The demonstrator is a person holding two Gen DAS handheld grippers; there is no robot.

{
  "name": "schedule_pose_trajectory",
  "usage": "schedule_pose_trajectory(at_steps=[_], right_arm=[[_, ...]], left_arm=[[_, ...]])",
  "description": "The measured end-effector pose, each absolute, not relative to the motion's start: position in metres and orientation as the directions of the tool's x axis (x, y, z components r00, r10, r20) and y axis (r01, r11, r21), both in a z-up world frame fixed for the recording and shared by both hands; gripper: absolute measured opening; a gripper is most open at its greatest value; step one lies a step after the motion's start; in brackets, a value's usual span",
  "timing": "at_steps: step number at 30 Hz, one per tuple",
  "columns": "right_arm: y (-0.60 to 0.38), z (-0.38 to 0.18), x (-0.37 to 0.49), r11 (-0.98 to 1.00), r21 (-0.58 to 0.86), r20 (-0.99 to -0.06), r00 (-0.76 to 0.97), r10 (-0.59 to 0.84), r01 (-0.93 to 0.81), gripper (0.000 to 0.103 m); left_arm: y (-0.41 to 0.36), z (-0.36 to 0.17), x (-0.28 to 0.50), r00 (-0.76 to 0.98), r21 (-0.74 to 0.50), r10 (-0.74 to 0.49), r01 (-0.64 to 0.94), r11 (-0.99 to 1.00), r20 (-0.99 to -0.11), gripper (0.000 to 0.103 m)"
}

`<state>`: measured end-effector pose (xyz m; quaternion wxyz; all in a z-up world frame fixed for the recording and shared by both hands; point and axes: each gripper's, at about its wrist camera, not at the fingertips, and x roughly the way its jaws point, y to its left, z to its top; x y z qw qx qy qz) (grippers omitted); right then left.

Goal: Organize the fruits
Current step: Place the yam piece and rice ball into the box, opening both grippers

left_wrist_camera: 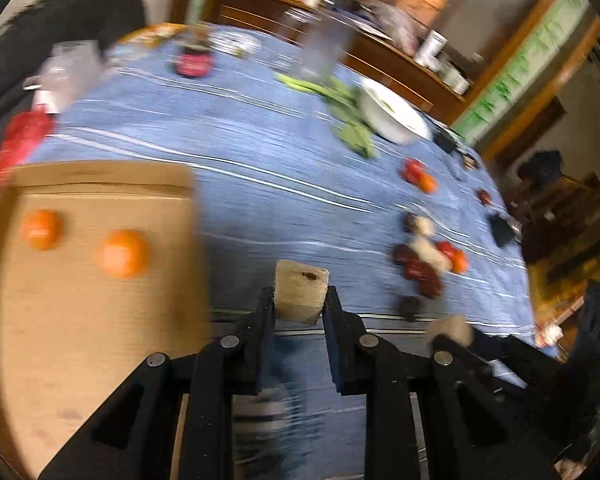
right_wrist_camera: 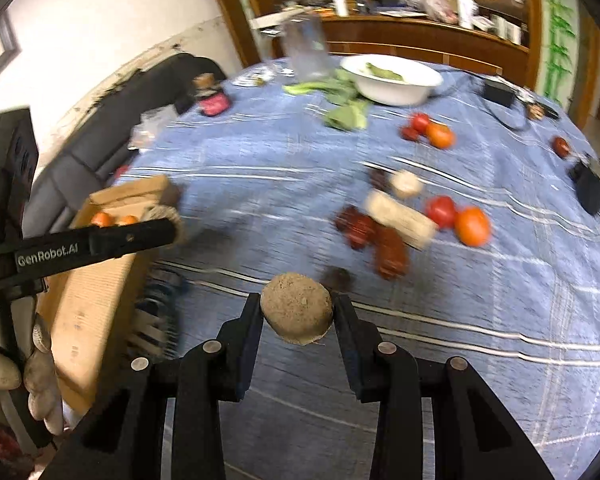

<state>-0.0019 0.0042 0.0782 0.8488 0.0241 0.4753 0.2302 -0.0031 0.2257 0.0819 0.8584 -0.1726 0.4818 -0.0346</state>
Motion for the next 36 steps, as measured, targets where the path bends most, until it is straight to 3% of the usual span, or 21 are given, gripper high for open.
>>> schedule_pose_trajectory(at_steps=[6, 14, 31, 36], right_arm=[[0.08, 0.09, -0.001, 0.827, 0.301, -0.777, 0.38, 0.501, -0.476, 0.04], [0.188, 0.076, -0.004, 0.753, 0.306, -0.793, 0.282, 0.541, -0.583, 0.04], [0.249, 0.034, 0.007, 0.771, 0.232, -0.847, 0.266, 0.46, -0.593, 0.041], [0.249, 0.036, 0.007, 0.767, 0.232, -0.845, 0.267, 0.464, -0.599, 0.047]], left_arm=[[0.31, 0.072, -0.031, 0.511, -0.236, -0.068, -0.273, 0.933, -0.857, 0.022], [0.374, 0.054, -0.036, 0.475, -0.197, -0.012, -0.343, 0.918, -0.88, 0.023], [0.381, 0.04, -0.029, 0.438, -0.14, 0.01, -0.309, 0.941, -0.899, 0.023], [0.382, 0.053, -0.034, 0.461, -0.145, 0.019, -0.317, 0.937, -0.887, 0.034]])
